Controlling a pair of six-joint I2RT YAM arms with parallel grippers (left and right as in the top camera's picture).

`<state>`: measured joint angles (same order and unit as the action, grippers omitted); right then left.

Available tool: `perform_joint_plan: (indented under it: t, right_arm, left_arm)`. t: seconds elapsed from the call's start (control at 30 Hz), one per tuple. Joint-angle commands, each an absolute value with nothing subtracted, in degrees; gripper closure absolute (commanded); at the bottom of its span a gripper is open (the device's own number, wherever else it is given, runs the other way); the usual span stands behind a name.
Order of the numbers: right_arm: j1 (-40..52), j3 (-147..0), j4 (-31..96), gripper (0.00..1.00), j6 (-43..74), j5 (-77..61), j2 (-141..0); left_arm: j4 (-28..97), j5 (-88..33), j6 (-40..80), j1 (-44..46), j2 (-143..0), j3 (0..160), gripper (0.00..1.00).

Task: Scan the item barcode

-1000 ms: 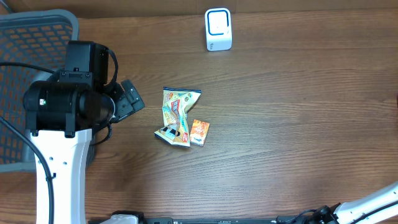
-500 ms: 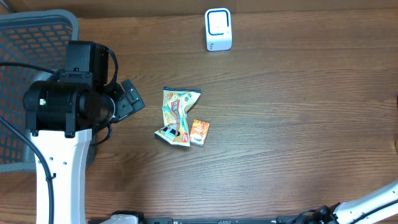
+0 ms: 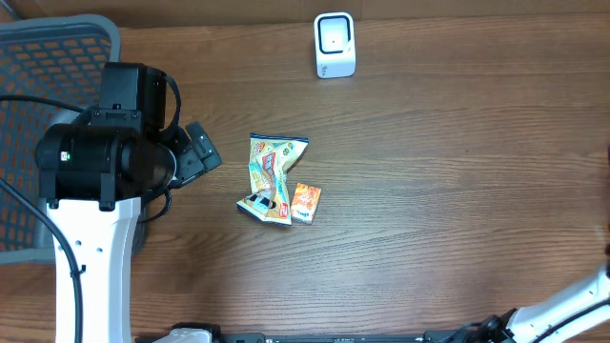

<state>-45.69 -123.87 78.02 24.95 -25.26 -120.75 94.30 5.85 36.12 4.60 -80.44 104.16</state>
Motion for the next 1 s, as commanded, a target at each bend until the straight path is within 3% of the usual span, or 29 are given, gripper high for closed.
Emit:
perform_joint_plan:
  t: [0.0, 0.4, 0.43, 0.47, 0.73, 0.97]
  right_arm:
    - [-38.1, -124.4, 79.3, 0.29, 15.7, -36.1, -119.3]
    - [-3.5, -119.7, 77.6, 0.23, 7.0, -32.5, -119.4]
    - [-0.2, -118.7, 76.1, 0.19, 7.0, -31.6, -119.5]
    - [2.4, -117.9, 74.7, 0.06, 7.1, -31.1, -119.6]
    - [22.6, -106.2, 57.2, 0.05, 17.8, -30.4, -119.6]
    - [32.9, -101.8, 54.2, 0.06, 29.7, -18.4, -119.7]
  left_arm:
    - [94.3, 6.6, 37.3, 4.3, -80.6, 103.9, 0.01]
    - [94.3, 6.6, 37.3, 4.3, -80.6, 103.9, 0.00]
    - [94.3, 6.6, 37.3, 4.3, -80.6, 103.9, 0.01]
    - [94.3, 6.6, 37.3, 4.3, -80.6, 103.9, 0.00]
    - [94.3, 6.6, 37.3, 4.3, -80.6, 103.9, 0.00]
    - [94.3, 6.6, 37.3, 4.3, -80.6, 103.9, 0.00]
